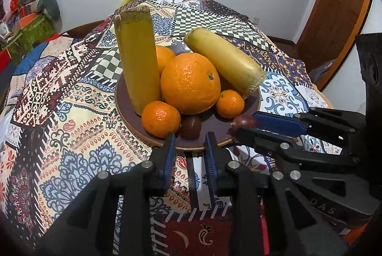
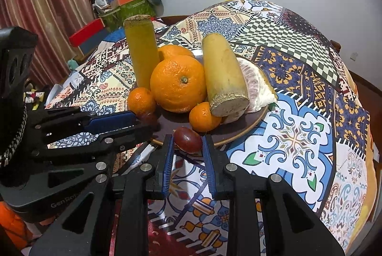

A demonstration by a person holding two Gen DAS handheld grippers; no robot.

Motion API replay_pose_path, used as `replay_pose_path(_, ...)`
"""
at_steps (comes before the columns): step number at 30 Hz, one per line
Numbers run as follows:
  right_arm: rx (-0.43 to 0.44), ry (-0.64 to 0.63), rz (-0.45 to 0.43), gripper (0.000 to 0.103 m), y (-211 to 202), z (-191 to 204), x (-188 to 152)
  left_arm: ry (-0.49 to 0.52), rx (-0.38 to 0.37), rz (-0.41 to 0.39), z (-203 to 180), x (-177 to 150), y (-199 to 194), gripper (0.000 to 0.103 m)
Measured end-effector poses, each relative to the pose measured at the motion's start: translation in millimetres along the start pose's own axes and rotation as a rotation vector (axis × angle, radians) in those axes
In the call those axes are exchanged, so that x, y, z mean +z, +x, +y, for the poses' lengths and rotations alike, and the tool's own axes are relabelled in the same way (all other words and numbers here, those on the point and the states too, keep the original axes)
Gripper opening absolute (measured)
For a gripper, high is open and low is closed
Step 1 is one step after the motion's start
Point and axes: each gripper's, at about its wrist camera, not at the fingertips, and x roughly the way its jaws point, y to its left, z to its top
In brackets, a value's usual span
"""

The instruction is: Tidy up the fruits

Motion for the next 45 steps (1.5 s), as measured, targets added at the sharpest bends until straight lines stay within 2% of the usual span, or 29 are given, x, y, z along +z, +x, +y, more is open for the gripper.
replay_pose_path(8, -0.001, 0.009, -0.001, 0.023, -5, -1, 2, -0.012, 0.009, -0.014, 6, -1, -13, 0.027)
replay_pose_path(15, -0.008, 0.005, -0.059, 0.023, -34, 7, 5, -0.023, 0.045, -0.098, 6, 2, -57, 0.027)
replay_pose_path(20, -0.035, -0.015, -0.158, 0.023, -82, 18, 10, -0.038, 0.088, -0.216, -2, 3, -109, 0.027)
replay_pose_path(26, -0.074, -0.036, -0.35, 0.024, -163, 37, 12, -0.01, 0.121, -0.391, -22, -3, -187, 0.027)
replay_pose_path(30, -0.088, -0.042, -0.473, 0.03, -208, 51, 7, 0.006, 0.128, -0.488, -32, -9, -228, 0.028)
replay_pose_path(32, -0.103, -0.049, -0.534, 0.031, -229, 59, 4, 0.011, 0.13, -0.539, -36, -12, -249, 0.033)
replay_pose_path(37, -0.128, -0.054, -0.636, 0.051, -259, 73, -4, 0.024, 0.13, -0.64, -48, -23, -286, 0.053)
replay_pose_path(39, -0.138, -0.053, -0.659, 0.055, -264, 76, -5, 0.018, 0.136, -0.669, -50, -27, -296, 0.061)
replay_pose_path(41, -0.144, -0.047, -0.672, 0.067, -266, 78, -7, 0.018, 0.139, -0.691, -51, -30, -304, 0.064)
replay_pose_path(42, -0.15, -0.043, -0.682, 0.077, -267, 78, -8, 0.02, 0.138, -0.695, -52, -31, -307, 0.067)
replay_pose_path(43, -0.162, -0.037, -0.696, 0.084, -268, 79, -9, 0.021, 0.138, -0.698, -53, -32, -309, 0.073)
replay_pose_path(44, -0.174, -0.034, -0.712, 0.086, -269, 80, -10, 0.019, 0.141, -0.7, -53, -33, -311, 0.078)
replay_pose_path(45, -0.18, -0.033, -0.718, 0.089, -270, 81, -10, 0.014, 0.144, -0.703, -53, -34, -313, 0.087)
